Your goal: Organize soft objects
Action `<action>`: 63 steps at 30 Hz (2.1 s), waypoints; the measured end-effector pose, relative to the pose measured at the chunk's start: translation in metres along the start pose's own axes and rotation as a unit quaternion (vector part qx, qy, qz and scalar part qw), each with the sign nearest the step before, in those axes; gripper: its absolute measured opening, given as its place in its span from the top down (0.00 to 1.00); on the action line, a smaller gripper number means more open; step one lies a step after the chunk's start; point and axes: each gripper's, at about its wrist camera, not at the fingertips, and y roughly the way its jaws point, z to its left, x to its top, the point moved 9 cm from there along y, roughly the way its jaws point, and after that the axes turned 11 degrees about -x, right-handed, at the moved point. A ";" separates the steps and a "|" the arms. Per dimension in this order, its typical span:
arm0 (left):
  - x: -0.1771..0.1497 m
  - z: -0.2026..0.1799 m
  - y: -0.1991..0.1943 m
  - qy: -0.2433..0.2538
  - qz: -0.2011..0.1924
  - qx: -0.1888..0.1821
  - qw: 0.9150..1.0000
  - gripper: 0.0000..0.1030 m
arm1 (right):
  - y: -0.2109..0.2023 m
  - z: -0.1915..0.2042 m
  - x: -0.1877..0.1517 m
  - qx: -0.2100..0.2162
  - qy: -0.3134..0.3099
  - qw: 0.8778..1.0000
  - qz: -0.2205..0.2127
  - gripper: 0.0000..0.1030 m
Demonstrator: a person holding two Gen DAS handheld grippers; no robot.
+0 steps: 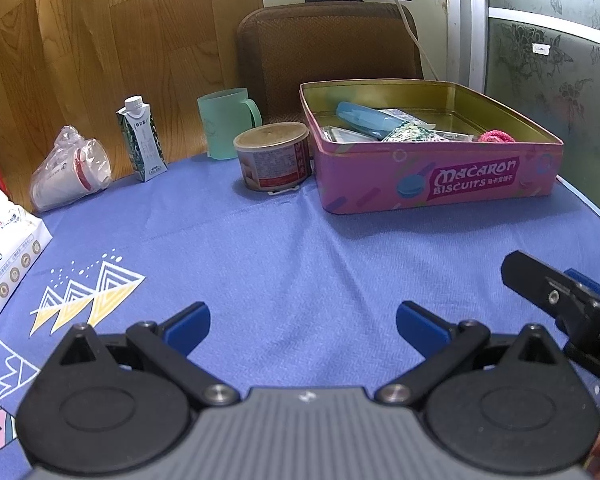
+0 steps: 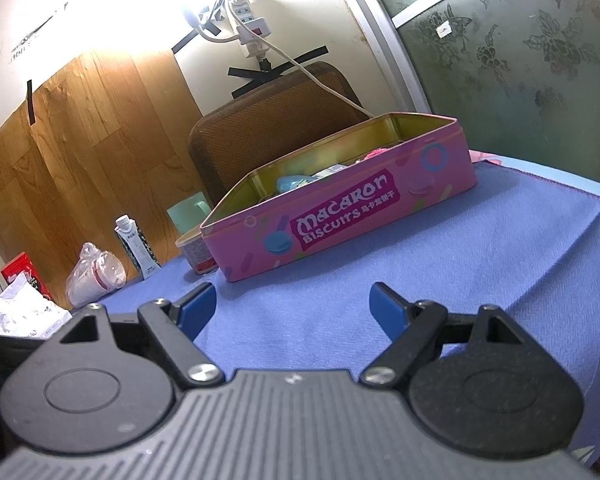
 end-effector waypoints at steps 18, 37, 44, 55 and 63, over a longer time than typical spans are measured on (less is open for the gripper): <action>-0.001 0.000 0.001 0.005 -0.001 0.003 1.000 0.00 | 0.000 -0.003 0.001 -0.004 0.005 1.000 -0.003 0.17; -0.001 -0.002 0.001 0.012 0.000 0.007 1.000 0.00 | 0.000 -0.008 0.002 -0.008 0.012 1.000 -0.004 0.17; 0.000 -0.001 0.001 0.011 0.000 0.008 1.000 0.00 | -0.001 -0.007 0.002 -0.007 0.012 1.000 -0.004 0.17; -0.001 0.000 0.001 0.010 -0.002 0.010 1.000 0.00 | 0.000 -0.005 0.000 -0.008 0.012 1.000 -0.004 0.17; -0.001 0.000 0.000 0.010 -0.002 0.009 1.000 0.00 | 0.000 -0.005 0.000 -0.007 0.011 1.000 -0.004 0.17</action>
